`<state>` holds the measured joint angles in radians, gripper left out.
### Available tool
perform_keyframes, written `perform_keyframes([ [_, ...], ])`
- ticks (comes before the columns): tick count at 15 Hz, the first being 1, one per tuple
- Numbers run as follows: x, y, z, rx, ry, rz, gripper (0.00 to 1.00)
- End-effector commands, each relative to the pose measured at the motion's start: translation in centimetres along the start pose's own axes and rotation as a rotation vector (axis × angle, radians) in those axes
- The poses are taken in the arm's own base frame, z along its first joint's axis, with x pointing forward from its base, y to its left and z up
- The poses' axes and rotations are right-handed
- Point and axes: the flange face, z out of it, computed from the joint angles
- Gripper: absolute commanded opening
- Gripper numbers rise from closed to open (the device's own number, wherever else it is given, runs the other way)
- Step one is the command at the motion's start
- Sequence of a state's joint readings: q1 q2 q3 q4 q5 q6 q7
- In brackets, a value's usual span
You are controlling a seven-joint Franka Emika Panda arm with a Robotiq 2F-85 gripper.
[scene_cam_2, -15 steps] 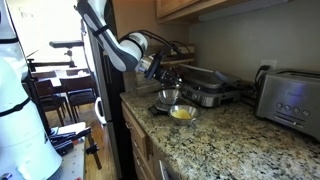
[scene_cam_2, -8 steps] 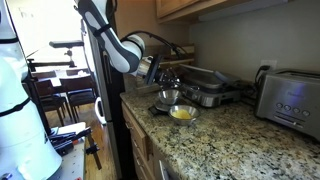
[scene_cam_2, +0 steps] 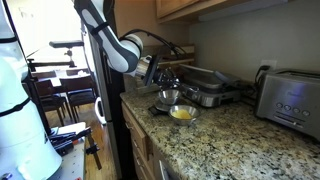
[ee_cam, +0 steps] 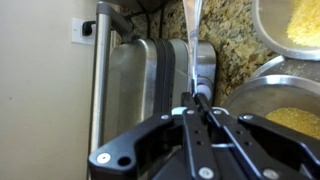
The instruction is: Use the silver spoon to spoon out some of the contents from the bowl on the right into the bowl on the left
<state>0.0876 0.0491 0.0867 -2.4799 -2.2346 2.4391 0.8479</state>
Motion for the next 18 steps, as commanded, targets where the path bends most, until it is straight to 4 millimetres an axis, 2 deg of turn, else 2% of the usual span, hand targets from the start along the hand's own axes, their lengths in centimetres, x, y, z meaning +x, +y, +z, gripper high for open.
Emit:
perform_keyframes([
  [1,-1.5,1.8,-0.7,0.058,-0.041,0.036,0.03],
  [6,-2.4,3.9,0.5,0.223,-0.13,0.086,0.03],
  [12,-3.7,6.9,2.8,0.431,-0.241,0.169,0.03],
  [18,-4.7,10.6,4.4,0.624,-0.312,0.31,0.03],
])
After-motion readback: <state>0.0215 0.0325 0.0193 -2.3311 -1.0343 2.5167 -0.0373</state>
